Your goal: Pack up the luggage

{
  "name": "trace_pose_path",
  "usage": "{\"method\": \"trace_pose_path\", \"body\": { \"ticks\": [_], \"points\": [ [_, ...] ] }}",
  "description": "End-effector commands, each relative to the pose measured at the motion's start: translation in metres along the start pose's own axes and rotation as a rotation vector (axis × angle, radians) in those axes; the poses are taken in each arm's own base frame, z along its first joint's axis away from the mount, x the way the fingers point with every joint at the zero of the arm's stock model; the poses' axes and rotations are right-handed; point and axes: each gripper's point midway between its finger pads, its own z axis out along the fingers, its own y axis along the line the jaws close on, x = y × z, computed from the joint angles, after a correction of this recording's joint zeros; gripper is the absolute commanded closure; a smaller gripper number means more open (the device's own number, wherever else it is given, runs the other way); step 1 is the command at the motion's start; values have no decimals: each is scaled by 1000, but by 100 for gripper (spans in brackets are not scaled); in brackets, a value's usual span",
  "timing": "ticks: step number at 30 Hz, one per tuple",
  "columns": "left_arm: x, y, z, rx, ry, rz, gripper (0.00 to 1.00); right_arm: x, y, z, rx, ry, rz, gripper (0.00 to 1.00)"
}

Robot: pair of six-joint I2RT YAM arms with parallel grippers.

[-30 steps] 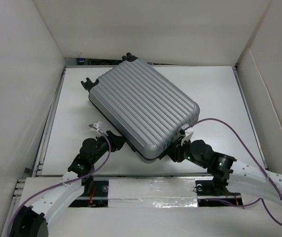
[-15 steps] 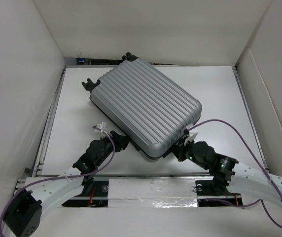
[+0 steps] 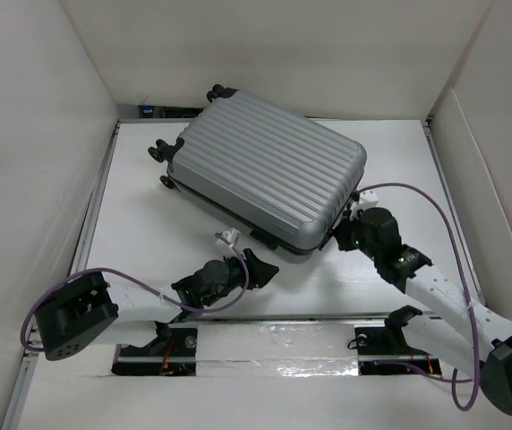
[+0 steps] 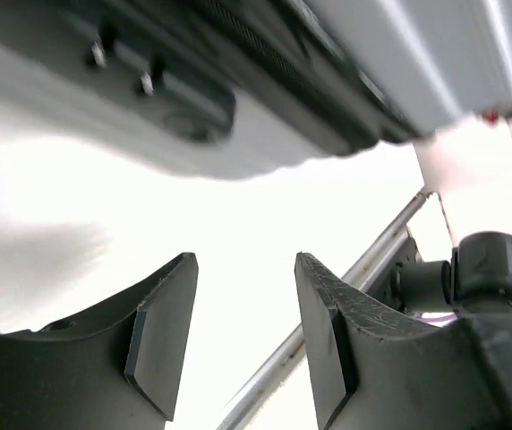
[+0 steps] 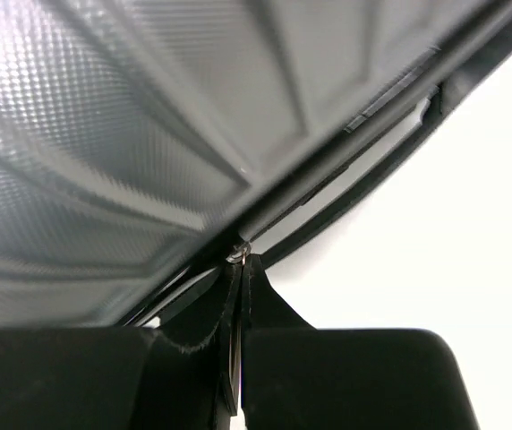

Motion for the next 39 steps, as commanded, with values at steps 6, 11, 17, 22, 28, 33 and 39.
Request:
{"method": "trace_pose_path", "body": {
  "ticks": [6, 11, 17, 22, 28, 33, 39],
  "points": [
    [-2, -29, 8, 71, -14, 48, 52, -25, 24, 0, -173, -126, 53, 100],
    [-18, -51, 34, 117, -67, 86, 48, 11, 35, -15, -193, -60, 70, 100],
    [-38, -58, 71, 138, -104, 75, 48, 34, 53, -36, -240, -19, 94, 100],
    [-43, -64, 94, 133, -108, 97, 49, 57, 99, -49, -385, 48, 90, 100],
    [-41, -70, 114, 156, -93, 85, 49, 57, 159, -49, -437, 42, 123, 100],
    [-37, -57, 96, 132, -85, 81, 46, 31, 149, -20, -283, -124, 184, 100],
    [-28, -17, 38, 35, -65, 98, 21, 23, 134, -3, -242, -135, 165, 100]
  ]
}}
